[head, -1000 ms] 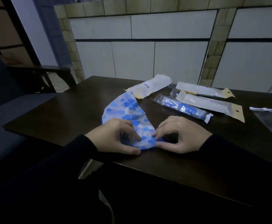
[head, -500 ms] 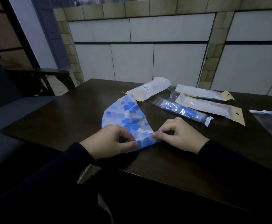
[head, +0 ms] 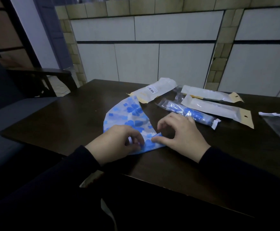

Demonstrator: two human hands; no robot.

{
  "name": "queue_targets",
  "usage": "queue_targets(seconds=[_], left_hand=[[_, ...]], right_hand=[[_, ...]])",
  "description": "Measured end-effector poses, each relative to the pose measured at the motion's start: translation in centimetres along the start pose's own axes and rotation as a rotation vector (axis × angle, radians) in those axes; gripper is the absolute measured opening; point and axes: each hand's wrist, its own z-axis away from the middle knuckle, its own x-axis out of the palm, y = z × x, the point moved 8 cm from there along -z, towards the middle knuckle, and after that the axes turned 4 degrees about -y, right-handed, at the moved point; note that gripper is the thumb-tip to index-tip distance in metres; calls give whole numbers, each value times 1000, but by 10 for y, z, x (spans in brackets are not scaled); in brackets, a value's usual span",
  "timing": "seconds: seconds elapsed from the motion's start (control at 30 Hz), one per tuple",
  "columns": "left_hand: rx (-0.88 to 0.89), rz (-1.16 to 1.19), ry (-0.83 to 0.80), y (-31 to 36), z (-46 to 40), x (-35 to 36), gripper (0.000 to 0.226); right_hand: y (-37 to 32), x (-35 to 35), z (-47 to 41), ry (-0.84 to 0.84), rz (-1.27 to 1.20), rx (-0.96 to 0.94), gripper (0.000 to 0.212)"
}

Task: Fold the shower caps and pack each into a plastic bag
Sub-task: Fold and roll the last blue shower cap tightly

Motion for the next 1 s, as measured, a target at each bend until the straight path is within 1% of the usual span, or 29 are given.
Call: queue_targets(seconds=[0.03,0.07,0.13,0.27,0.33,0.4,0.43,0.57,0.7,0.8,0.87,0.93,1.0], left_hand=[[15,-37,-1,2,1,0,15],[24,-71,-1,3,1,1,17],[33,-120,8,4,2,1,17],[60,-152,33,5,5,0,14],[41,-137,16,4,6,1,27],[4,-129,-5,2,3,1,39],[-19,-121,-18,0,1,2,41],[-58,-46,-4,-6,-1,-1,35],[20,-52,35,-5,1,-2,17],[49,-47,55,-6,2,-6,13],[32,-21,49,-8,3,-8,13],[-14,14,28,-12,4,-10,13],[-85,52,11,-19,3,-11,17]], right_hand=[[-6,-1,-1,5,1,-85,20],[-11,1,-1,-10,21,-174,20],[-14,9,1,-90,44,-286,29],[-7,17,0,-309,-9,-270,41],[-5,19,-2,-348,-37,-247,45],[-4,18,-5,-349,-45,-213,45],[-5,17,-5,-333,-31,-216,44],[-14,12,-2,-209,67,-309,43],[-12,13,-4,-173,62,-254,45],[-5,13,-5,-194,29,-185,43],[3,15,-5,-243,11,-112,35],[10,19,-4,-282,-9,-38,31],[15,22,-3,-273,-87,47,28]])
